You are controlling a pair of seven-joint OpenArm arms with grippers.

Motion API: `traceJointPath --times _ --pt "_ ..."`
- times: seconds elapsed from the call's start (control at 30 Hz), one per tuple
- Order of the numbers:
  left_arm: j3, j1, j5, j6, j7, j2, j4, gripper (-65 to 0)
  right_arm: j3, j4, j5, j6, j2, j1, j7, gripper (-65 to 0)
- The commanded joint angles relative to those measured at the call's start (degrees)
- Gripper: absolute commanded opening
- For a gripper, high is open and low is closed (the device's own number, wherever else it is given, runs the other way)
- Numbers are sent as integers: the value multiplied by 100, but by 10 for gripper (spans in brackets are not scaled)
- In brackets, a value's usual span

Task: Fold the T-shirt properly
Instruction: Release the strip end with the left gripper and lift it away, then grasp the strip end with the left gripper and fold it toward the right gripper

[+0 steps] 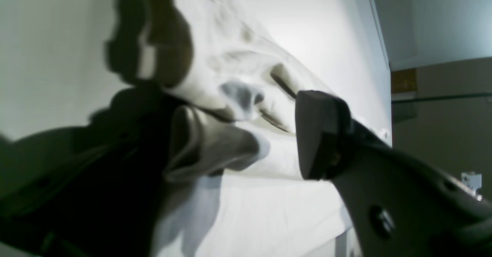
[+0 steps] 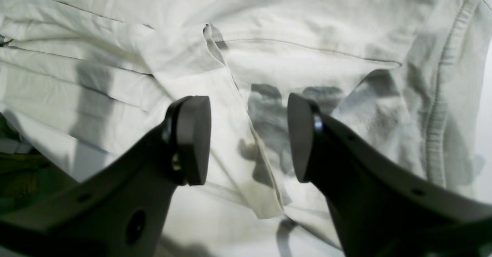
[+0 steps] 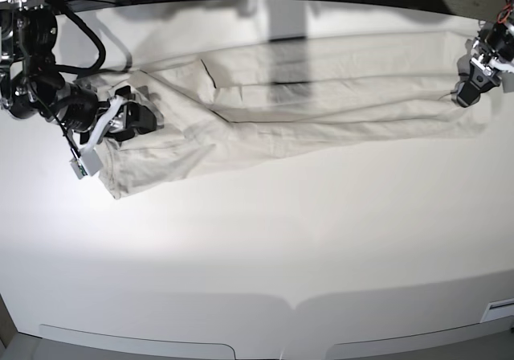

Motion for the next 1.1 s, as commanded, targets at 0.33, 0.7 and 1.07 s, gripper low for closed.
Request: traceJointPath --times 0.33,0.7,1.07 --pt "11 17 393 112 -461 -109 0 -650 44 116 48 190 24 66 125 -329" --pt "11 -131 1215 112 -1106 -1047 0 -650 44 942 -369 186 -1403 63 664 -329" --pt "11 -807 1672 112 -1091 -1840 0 -650 44 955 -1198 188 -2667 48 603 -329"
